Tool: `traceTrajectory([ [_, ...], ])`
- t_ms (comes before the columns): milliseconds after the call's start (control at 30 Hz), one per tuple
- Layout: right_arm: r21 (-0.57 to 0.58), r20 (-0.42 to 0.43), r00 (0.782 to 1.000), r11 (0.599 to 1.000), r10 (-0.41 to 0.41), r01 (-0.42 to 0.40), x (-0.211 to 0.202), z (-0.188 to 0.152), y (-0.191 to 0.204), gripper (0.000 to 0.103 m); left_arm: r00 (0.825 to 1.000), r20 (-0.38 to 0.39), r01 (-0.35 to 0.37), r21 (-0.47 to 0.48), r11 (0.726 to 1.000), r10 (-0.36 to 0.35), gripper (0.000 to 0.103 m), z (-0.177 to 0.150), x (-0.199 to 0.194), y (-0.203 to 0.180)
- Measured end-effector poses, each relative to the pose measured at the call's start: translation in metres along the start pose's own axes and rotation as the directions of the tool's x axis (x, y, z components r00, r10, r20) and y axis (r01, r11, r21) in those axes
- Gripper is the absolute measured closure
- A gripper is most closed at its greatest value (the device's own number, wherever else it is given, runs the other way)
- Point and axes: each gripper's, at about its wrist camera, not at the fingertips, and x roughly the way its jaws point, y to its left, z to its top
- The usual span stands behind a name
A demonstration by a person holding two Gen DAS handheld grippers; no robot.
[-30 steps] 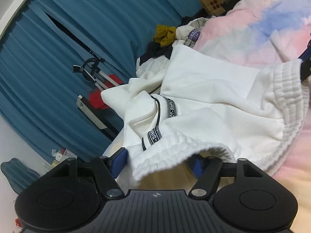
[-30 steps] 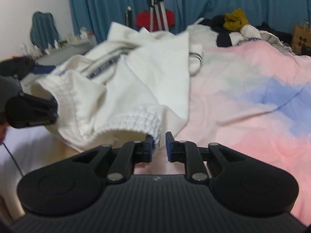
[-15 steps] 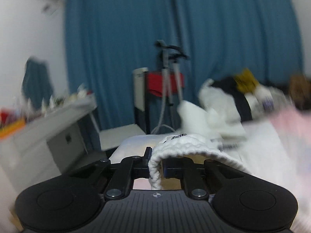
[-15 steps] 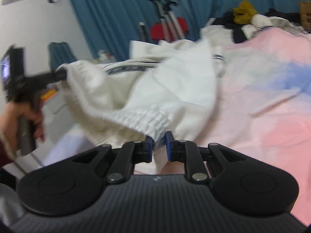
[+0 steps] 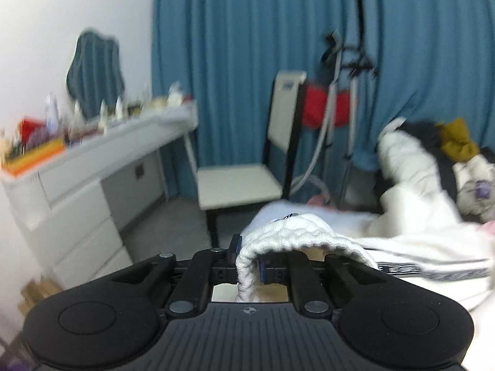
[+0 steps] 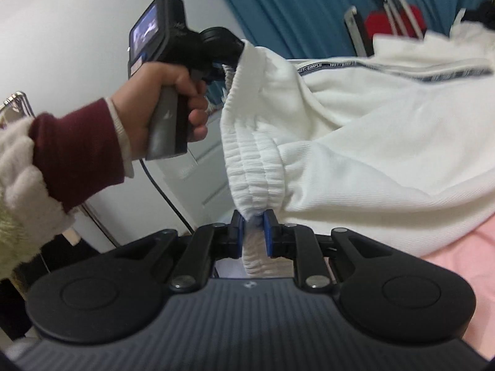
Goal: Fold clothes
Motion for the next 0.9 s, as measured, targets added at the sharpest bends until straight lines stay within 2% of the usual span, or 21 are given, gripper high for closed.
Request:
traceTrajectory([
  [167, 0.007, -0.064, 0.997, 0.999, 0.049, -0.048, 0.049, -0.007, -0.014, 0.085, 0.994, -0.104, -0.016, -0.038, 0.999, 0.012, 0.089, -0.039, 0.06, 0.01],
  [333, -0.02, -0.066, 0.995, 0.997, 0.075, -0.076, 0.051, -0.002, -0.018, 0.083, 0.996, -0.091, -0.004, -0.037, 0.999, 0.001, 0.085, -0.055, 0.066, 0.016],
  [367, -0.03, -0.062, 0.995, 0.996, 0.078, -0.08, 0.049, 0.0, -0.017, 0.081, 0.996, -0.088, -0.002, -0.042, 0.999, -0.001, 0.081, -0.055, 0.062, 0.019],
  [433, -0.059, -0.058, 0.994, 0.994, 0.088, -0.091, 0.046, 0.001, -0.011, 0.078, 0.996, -0.088, -0.001, -0.054, 0.999, -0.004, 0.068, -0.057, 0.055, 0.023],
  [467, -0.076, -0.057, 0.994, 0.993, 0.091, -0.096, 0.047, 0.0, -0.009, 0.071, 0.997, -0.083, 0.0, -0.063, 0.998, -0.005, 0.056, -0.059, 0.046, 0.028],
  [500, -0.088, -0.054, 0.994, 0.991, 0.097, -0.102, 0.046, -0.001, -0.005, 0.055, 0.997, -0.073, -0.001, -0.063, 0.998, -0.003, 0.045, -0.062, 0.034, 0.033],
  [533, -0.093, -0.047, 0.993, 0.989, 0.107, -0.111, 0.045, -0.003, 0.001, 0.043, 0.998, -0.064, -0.003, -0.064, 0.998, -0.001, 0.04, -0.064, 0.022, 0.037],
  [567, -0.097, -0.04, 0.992, 0.988, 0.117, -0.12, 0.043, -0.006, 0.006, 0.016, 0.999, -0.054, -0.004, -0.065, 0.998, 0.0, 0.029, -0.067, 0.01, 0.042],
  [600, -0.102, -0.034, 0.991, 0.986, 0.127, -0.13, 0.042, -0.008, 0.012, 0.005, 0.999, -0.045, -0.005, -0.066, 0.998, 0.002, 0.021, -0.07, -0.002, 0.047],
  [733, -0.147, -0.014, 0.993, 0.982, 0.114, -0.115, 0.027, -0.011, 0.03, 0.007, 1.0, -0.012, 0.002, -0.063, 0.998, -0.003, 0.019, -0.081, -0.055, 0.063],
  [900, -0.175, 0.054, 0.998, 0.984, 0.046, -0.036, -0.015, -0.002, 0.04, 0.007, 0.996, 0.048, 0.073, -0.054, 0.996, -0.071, 0.012, -0.095, -0.14, 0.055],
])
